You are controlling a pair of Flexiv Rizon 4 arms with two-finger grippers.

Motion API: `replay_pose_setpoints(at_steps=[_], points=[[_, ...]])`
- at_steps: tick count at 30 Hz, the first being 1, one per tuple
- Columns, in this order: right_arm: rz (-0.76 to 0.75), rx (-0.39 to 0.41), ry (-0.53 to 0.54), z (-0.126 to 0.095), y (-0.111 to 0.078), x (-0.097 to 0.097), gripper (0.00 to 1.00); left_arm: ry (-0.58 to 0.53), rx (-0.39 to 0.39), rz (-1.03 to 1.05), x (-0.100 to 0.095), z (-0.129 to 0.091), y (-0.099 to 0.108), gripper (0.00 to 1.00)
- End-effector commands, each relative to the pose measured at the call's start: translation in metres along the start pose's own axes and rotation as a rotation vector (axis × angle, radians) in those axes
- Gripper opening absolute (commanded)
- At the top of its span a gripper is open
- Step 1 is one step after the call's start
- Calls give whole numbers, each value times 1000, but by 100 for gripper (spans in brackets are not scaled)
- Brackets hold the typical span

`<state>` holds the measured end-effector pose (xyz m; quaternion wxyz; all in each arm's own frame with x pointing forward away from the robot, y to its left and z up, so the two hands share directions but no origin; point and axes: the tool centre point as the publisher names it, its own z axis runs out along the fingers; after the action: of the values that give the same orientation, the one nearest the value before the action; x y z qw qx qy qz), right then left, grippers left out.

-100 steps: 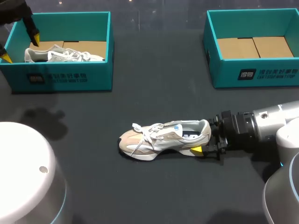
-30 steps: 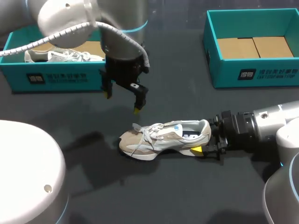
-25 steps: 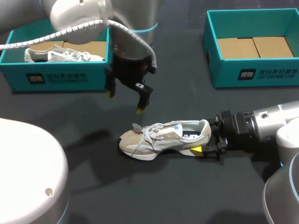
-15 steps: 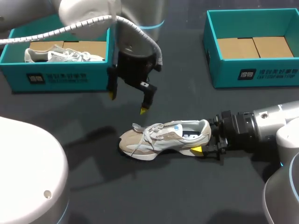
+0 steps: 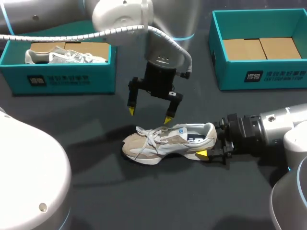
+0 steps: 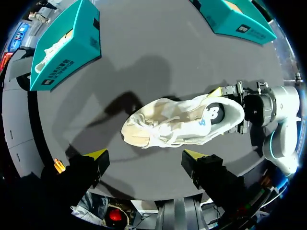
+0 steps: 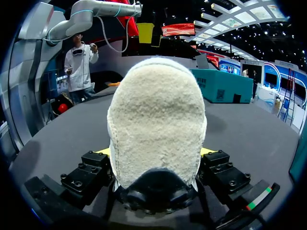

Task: Take the shoe out of the shoebox, open the shoe tongue, remove and reinsert the insole, then place the shoe into the shoebox

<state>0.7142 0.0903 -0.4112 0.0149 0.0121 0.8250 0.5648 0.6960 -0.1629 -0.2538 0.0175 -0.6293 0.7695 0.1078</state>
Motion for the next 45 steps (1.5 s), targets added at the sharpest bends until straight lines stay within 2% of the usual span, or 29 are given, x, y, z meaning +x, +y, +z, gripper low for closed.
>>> replay_pose_setpoints(at_steps=[1,6,14,24,36,45], points=[[1,4,0,0,-2,-2,0,-23,-6,1,7,-1,-3,100],[1,4,0,0,-2,-2,0,-23,-6,1,7,-1,-3,100],[1,4,0,0,-2,-2,0,-52,-71,-84,33,17,-1,100],[1,4,0,0,-2,-2,0,-44,-95,-169,55,16,-3,100],[1,4,0,0,-2,-2,0,-89,-110,-267,73,32,-19,100],[1,4,0,0,-2,-2,0,-128,-129,-283,85,42,-22,100]])
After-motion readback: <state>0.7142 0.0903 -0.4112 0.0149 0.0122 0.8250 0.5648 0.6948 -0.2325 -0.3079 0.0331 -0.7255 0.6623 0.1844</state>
